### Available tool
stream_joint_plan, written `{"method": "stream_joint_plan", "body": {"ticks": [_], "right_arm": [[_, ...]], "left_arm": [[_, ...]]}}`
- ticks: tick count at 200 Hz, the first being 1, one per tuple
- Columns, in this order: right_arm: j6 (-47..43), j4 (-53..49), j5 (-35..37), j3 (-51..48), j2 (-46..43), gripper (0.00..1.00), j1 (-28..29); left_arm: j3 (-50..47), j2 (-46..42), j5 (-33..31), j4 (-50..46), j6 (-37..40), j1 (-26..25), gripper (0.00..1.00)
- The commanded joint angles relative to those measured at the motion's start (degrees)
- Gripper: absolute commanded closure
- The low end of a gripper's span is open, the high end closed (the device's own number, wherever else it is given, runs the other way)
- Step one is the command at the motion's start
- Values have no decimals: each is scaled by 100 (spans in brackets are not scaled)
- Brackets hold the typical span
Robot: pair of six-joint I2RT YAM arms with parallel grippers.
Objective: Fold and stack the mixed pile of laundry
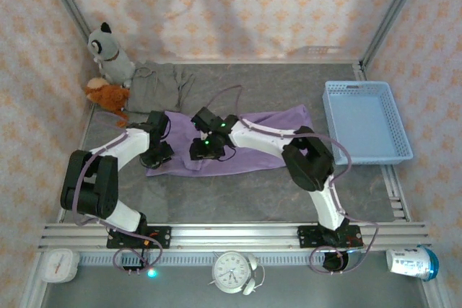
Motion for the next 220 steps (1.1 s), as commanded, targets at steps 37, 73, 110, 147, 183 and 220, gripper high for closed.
{"method": "stream_joint_plan", "body": {"ticks": [37, 73, 110, 147, 183, 220], "right_arm": [[175, -406, 103, 506, 576, 61, 18], [227, -678, 400, 621, 701, 87, 18], [159, -948, 627, 634, 281, 100, 18], [142, -1365, 663, 670, 237, 100, 17], [-38, -1762, 567, 974, 528, 94, 18], [-312, -2440, 1496, 997, -92, 60, -33]], "left_arm": [[-2, -69, -450, -20, 225, 30, 100], [219, -306, -535, -519, 275, 28, 100], [349, -875, -750, -1176, 356, 24, 100], [-227, -1187, -541, -1057, 103, 27, 100], [-553, -990, -523, -902, -8, 35, 91], [92, -958, -379, -1210, 119, 18, 55]]}}
